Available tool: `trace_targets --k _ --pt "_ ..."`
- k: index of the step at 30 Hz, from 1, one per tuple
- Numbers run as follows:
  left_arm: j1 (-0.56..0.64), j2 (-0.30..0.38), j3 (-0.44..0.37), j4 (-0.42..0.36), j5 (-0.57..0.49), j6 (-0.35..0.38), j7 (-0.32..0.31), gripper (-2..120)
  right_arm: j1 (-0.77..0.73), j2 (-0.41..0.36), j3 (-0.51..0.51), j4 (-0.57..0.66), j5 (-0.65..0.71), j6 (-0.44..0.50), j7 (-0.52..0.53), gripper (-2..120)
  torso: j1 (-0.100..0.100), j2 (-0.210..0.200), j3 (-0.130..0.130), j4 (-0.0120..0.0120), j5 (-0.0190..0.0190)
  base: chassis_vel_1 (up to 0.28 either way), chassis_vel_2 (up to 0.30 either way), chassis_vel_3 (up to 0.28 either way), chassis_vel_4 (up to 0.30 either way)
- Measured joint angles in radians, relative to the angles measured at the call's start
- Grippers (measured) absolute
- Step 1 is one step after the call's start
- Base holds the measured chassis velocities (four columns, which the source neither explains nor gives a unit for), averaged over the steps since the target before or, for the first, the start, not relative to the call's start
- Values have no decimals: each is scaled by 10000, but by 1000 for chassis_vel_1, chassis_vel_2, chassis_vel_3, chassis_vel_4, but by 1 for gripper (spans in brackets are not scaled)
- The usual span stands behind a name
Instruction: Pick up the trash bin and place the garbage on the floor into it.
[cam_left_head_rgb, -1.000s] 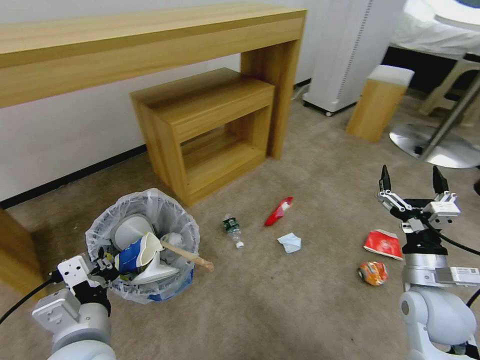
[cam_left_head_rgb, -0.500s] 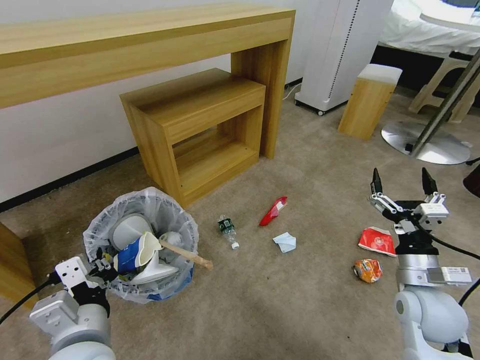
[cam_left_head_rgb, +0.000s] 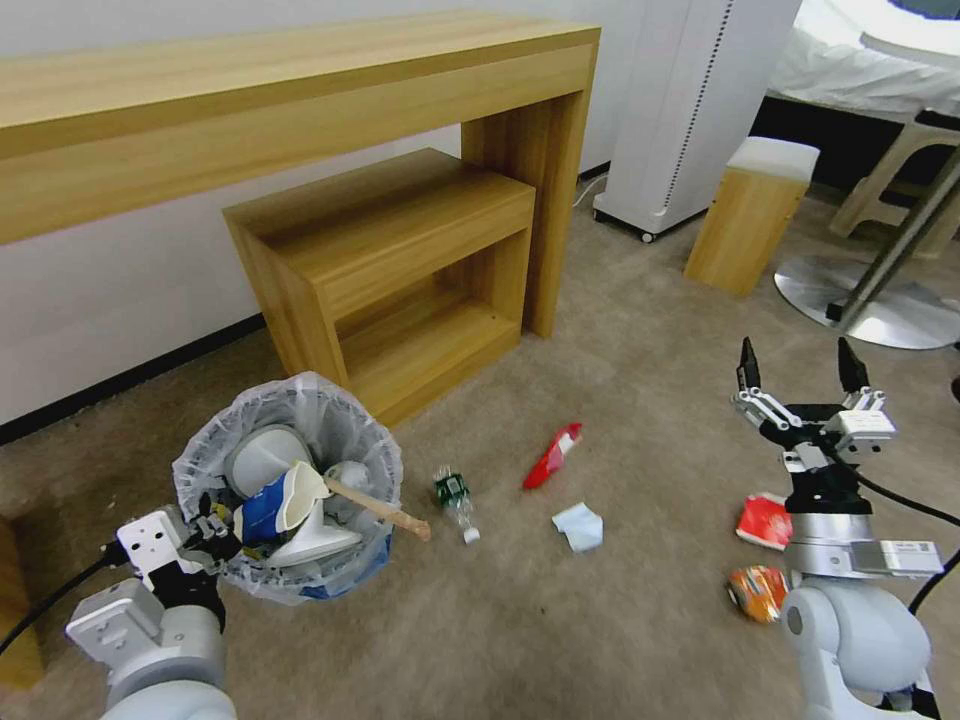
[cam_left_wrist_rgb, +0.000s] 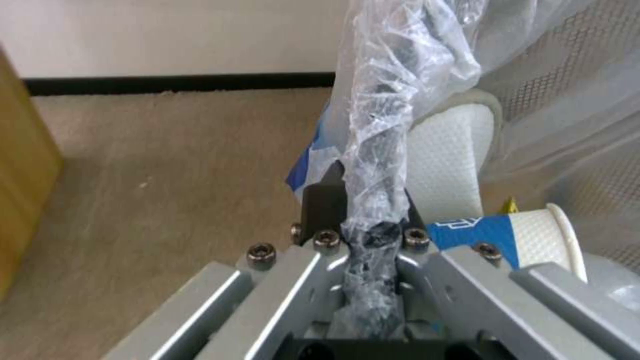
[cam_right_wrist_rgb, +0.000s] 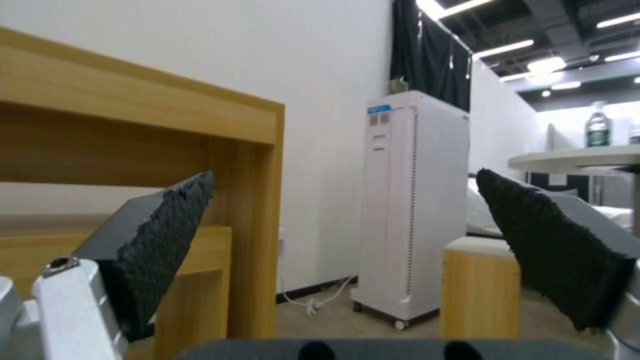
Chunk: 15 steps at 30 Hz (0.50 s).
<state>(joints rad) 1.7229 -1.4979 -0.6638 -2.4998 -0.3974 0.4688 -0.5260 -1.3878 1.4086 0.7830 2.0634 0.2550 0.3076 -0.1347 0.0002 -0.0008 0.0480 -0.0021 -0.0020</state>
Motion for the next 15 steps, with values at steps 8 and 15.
trace_targets --k 8,15 --pt "-183 45 -524 199 -99 181 -172 1 126 23 -495 -289 -186 133 19 100 0 -1 1 1 -1 -128 135 119 -109" --pt "-273 99 -1110 278 -411 288 -185 1 335 -296 -979 -1012 -95 -497 479 100 -1 0 -4 -1 0 25 -34 -22 26"
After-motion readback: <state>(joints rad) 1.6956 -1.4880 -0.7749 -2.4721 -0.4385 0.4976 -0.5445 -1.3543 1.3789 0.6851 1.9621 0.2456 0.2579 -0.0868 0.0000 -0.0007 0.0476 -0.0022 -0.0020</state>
